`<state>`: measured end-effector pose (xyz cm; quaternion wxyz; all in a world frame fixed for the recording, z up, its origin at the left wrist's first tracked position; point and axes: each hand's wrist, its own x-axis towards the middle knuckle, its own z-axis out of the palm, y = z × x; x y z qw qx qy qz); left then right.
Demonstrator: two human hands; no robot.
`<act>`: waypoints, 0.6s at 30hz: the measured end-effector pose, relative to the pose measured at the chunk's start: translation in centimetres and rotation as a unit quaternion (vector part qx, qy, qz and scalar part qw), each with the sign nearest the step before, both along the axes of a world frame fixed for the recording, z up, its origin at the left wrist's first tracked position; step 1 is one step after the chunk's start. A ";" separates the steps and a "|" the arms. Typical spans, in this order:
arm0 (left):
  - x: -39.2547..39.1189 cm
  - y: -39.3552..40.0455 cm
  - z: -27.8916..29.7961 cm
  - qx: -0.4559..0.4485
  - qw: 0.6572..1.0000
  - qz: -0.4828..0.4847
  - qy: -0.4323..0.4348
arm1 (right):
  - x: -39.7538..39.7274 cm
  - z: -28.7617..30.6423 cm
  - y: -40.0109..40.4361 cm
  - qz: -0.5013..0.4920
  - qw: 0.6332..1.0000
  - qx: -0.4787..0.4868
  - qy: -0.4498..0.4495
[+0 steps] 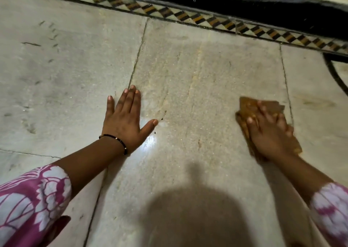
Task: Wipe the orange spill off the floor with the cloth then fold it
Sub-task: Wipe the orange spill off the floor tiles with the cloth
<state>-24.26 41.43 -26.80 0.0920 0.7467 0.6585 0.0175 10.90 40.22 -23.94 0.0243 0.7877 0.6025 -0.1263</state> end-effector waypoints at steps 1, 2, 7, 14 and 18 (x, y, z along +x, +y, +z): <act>0.3 -0.1 0.2 0.001 1.000 0.001 -0.004 | -0.5 0.1 2.0 -0.035 0.999 0.011 0.019; 0.6 -0.3 0.4 0.004 1.000 0.000 -0.011 | -1.7 0.1 3.7 -0.050 0.998 0.013 0.032; 3.6 -0.3 1.9 -0.008 0.991 -0.124 -0.041 | -7.6 -0.2 2.1 0.175 0.984 -0.013 0.017; 4.9 1.1 0.7 -0.008 0.971 -0.238 0.007 | 4.0 0.6 -8.8 0.134 0.991 -0.013 -0.015; 4.8 1.1 0.2 -0.011 0.973 -0.231 0.018 | 8.6 0.3 -1.7 -0.064 0.998 0.012 -0.018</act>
